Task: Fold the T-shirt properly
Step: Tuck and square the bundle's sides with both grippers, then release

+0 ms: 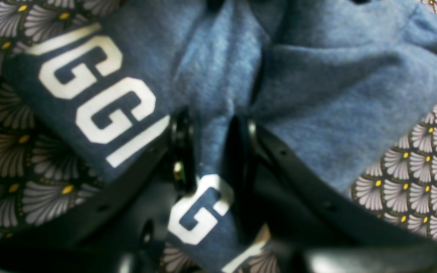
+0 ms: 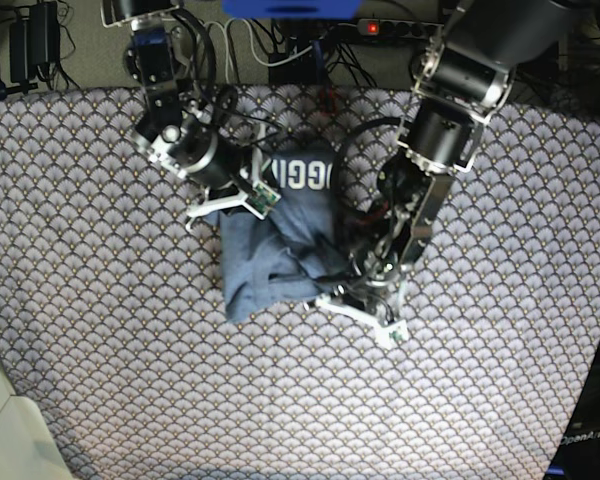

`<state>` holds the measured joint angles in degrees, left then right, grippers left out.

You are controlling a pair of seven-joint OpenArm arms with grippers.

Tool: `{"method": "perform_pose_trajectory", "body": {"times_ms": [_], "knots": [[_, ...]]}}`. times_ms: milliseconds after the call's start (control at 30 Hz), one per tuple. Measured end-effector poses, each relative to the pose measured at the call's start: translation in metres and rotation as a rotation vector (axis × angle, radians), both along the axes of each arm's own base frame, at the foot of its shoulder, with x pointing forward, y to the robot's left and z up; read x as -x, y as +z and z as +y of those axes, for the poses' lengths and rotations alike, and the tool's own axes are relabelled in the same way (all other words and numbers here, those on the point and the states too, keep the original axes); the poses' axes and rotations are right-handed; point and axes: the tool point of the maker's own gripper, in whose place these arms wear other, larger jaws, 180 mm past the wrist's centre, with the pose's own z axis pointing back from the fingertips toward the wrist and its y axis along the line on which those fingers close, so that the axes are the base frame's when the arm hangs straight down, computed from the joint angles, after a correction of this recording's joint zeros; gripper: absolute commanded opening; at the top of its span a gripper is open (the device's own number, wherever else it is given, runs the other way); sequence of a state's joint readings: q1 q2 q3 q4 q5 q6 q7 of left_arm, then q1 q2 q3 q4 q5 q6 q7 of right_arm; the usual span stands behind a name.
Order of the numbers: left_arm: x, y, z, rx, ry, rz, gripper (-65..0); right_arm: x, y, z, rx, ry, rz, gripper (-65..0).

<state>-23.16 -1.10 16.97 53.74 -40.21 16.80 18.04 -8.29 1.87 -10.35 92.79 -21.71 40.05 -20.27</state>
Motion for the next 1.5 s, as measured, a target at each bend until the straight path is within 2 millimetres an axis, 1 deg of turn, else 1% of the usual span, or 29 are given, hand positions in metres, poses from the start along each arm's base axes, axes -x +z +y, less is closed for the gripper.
{"method": "perform_pose_trajectory", "body": {"times_ms": [67,133,200,267,300,333,400,467,500,567,600,733,767,867,1000,1133,1267,1333,1400,1467,1500], "knots": [[-0.007,0.017,-0.003,0.021,-0.010,-0.029,-64.7,0.000,0.000,0.000,0.000,0.000,0.000,-52.8],[-0.011,0.042,-0.009,0.047,-0.042,-0.072,-64.7,0.000,0.000,0.000,0.000,-0.001,0.001,-52.8],[-0.009,0.064,-0.014,0.065,-0.082,-0.109,-64.7,0.000,0.000,0.000,0.000,-0.001,0.000,-52.8],[-0.001,0.073,-0.017,0.074,-0.108,-0.114,-64.7,0.000,0.001,0.000,0.003,-0.001,-0.001,-52.8],[0.007,0.072,-0.019,0.080,-0.114,-0.108,-64.7,0.000,0.001,-0.001,0.005,-0.001,-0.002,-52.8],[0.016,0.066,-0.023,0.090,-0.124,-0.092,-64.7,-0.001,0.002,-0.002,0.013,-0.004,-0.004,-52.8],[0.035,0.046,-0.030,0.101,-0.147,-0.021,-64.7,-0.002,0.008,-0.004,0.028,-0.003,-0.017,-52.8],[0.047,0.032,-0.032,0.097,-0.149,0.014,-64.7,-0.004,0.017,-0.006,0.046,-0.007,-0.042,-52.8],[0.049,0.030,-0.033,0.099,-0.148,0.018,-64.7,-0.006,0.023,-0.008,0.054,-0.010,-0.061,-52.8],[0.049,0.027,-0.032,0.097,-0.145,0.014,-64.7,-0.010,0.034,-0.009,0.052,-0.013,-0.096,-52.8],[0.049,0.023,-0.030,0.092,-0.142,0.024,-64.7,-0.012,0.036,-0.009,0.053,-0.013,-0.101,-52.8],[0.057,-0.012,-0.021,0.066,-0.109,0.106,-64.7,-0.011,0.035,-0.009,0.055,-0.012,-0.098,-52.8],[0.054,-0.015,-0.020,0.062,-0.093,0.093,-64.7,-0.010,0.033,-0.008,0.050,-0.012,-0.094,-52.8],[0.040,-0.017,-0.025,0.059,-0.070,0.079,-64.7,0.000,0.019,-0.008,0.047,-0.008,-0.051,-52.8],[0.032,-0.020,-0.025,0.050,-0.051,0.071,-64.7,0.006,0.011,-0.014,0.056,0.002,-0.036,-52.8],[0.022,-0.011,-0.028,0.052,-0.053,0.066,-64.7,0.008,0.006,-0.024,0.067,-0.008,-0.021,-52.8],[0.022,-0.006,-0.025,0.054,-0.058,0.056,-64.7,0.012,0.003,-0.042,0.088,-0.051,-0.008,-52.8],[0.017,0.008,-0.023,0.061,-0.057,0.017,-64.7,0.011,0.008,-0.048,0.112,-0.059,-0.021,-52.8],[0.011,0.032,-0.019,0.070,-0.065,-0.055,-64.7,0.007,0.024,-0.056,0.127,-0.076,-0.067,-52.8],[0.008,0.054,-0.014,0.073,-0.061,-0.125,-64.7,0.010,0.036,-0.058,0.133,-0.079,-0.101,-52.8],[0.010,0.061,-0.012,0.071,-0.061,-0.145,-64.7,0.014,0.039,-0.056,0.131,-0.074,-0.104,-52.8]]}}
